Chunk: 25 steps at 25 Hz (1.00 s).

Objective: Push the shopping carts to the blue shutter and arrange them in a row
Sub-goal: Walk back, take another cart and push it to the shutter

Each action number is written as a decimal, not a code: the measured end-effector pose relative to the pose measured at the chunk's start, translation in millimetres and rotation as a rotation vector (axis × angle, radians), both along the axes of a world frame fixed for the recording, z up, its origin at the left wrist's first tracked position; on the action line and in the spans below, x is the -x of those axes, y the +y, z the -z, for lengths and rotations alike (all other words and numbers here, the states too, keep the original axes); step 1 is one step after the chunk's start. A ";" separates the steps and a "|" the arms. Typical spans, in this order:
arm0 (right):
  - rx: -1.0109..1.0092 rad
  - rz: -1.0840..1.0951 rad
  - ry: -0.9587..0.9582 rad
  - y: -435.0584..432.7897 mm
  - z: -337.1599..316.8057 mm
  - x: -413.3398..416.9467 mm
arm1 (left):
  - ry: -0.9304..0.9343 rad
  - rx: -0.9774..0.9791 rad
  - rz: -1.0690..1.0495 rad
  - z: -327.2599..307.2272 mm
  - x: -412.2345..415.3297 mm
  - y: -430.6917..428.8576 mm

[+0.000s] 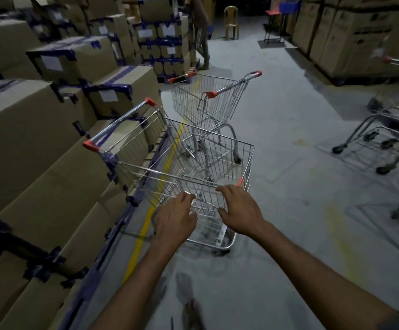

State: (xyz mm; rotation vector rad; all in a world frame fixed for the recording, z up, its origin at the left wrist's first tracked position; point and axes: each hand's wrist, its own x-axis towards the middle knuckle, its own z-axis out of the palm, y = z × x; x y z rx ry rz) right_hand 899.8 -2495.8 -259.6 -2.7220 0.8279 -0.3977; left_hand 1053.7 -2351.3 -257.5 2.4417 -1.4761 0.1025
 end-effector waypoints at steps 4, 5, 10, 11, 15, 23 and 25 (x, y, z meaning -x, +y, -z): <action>-0.039 0.055 0.151 -51.2 26.5 -47.3 | 0.053 -0.069 0.108 30.9 -65.3 -69.8; -0.050 0.069 0.189 -61.5 33.4 -58.3 | 0.057 -0.099 0.129 38.9 -80.6 -86.1; -0.051 0.119 0.458 -97.4 76.1 -83.6 | -0.052 -0.325 0.215 86.2 -134.7 -138.9; -0.012 0.125 0.477 -100.9 83.1 -82.0 | -0.067 -0.351 0.239 93.6 -139.7 -146.4; 0.038 0.186 0.507 -109.2 90.1 -77.7 | -0.119 -0.438 0.247 94.2 -139.8 -168.8; 0.020 0.346 0.571 -142.4 81.4 -46.3 | 0.095 -0.388 0.369 71.6 -77.7 -192.7; 0.037 0.382 0.649 -151.5 76.7 -37.4 | 0.244 -0.360 0.398 61.9 -64.8 -191.8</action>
